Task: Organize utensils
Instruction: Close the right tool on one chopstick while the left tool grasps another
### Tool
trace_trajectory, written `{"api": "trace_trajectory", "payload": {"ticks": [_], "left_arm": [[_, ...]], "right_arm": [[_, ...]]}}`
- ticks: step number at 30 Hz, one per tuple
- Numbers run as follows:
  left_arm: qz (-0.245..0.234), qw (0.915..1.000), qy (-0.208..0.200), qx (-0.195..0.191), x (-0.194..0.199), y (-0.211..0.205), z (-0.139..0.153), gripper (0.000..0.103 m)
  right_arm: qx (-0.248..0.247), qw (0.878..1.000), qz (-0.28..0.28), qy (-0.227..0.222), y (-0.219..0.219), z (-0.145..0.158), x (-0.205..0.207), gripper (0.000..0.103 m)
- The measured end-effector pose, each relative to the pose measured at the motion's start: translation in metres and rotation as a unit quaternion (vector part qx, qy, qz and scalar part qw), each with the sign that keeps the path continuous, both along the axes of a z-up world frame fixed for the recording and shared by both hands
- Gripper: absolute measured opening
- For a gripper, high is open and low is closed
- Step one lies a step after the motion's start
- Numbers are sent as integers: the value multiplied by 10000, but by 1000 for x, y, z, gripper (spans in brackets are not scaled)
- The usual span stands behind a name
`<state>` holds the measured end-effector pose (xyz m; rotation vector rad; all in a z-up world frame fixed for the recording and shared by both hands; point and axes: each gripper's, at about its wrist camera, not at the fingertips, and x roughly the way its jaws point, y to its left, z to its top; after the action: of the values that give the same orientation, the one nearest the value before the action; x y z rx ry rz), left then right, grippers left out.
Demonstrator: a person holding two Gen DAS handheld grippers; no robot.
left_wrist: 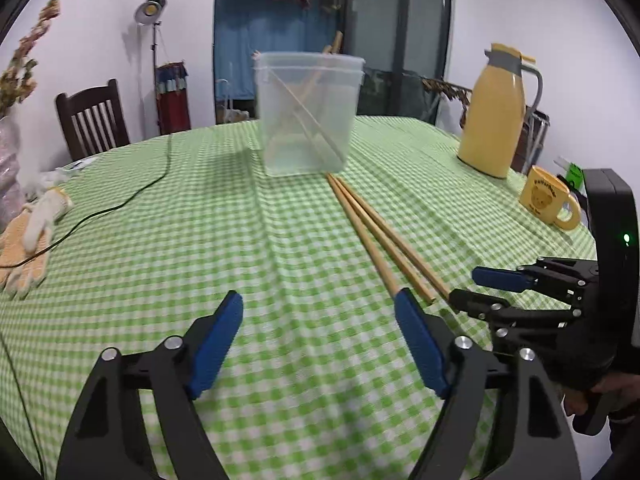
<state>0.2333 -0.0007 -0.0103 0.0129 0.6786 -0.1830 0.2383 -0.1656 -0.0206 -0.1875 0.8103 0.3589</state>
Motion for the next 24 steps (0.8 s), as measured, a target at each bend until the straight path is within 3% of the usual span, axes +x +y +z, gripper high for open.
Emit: {"api": "trace_trajectory", "payload": {"ticks": [5,12,16,20,22,24], "left_arm": [[-305,9986,439,18,23,-29,-9,61],[-574,9950,812,109,45,-61,-25,40],[-453,9936,1026,122,54,-64,-32,38],[-430,9930,997,455,56,-74,-35,36],[-280,9933,969,561,57,-74,-35,6],[-160,9939,1001,436,58,-66,-34,5]], "right_arm": [[45,9999,70,79,-1,-4,5,8],[72,9996,-234,143,-33,-3,9,7],[183,9991,-335,162,-49,-3,9,7],[239,9992,-292,118,-54,-4,8,7],[227,9994,-239,106,-52,-4,6,7],[267,9994,-209,107,-52,-3,4,7]]}}
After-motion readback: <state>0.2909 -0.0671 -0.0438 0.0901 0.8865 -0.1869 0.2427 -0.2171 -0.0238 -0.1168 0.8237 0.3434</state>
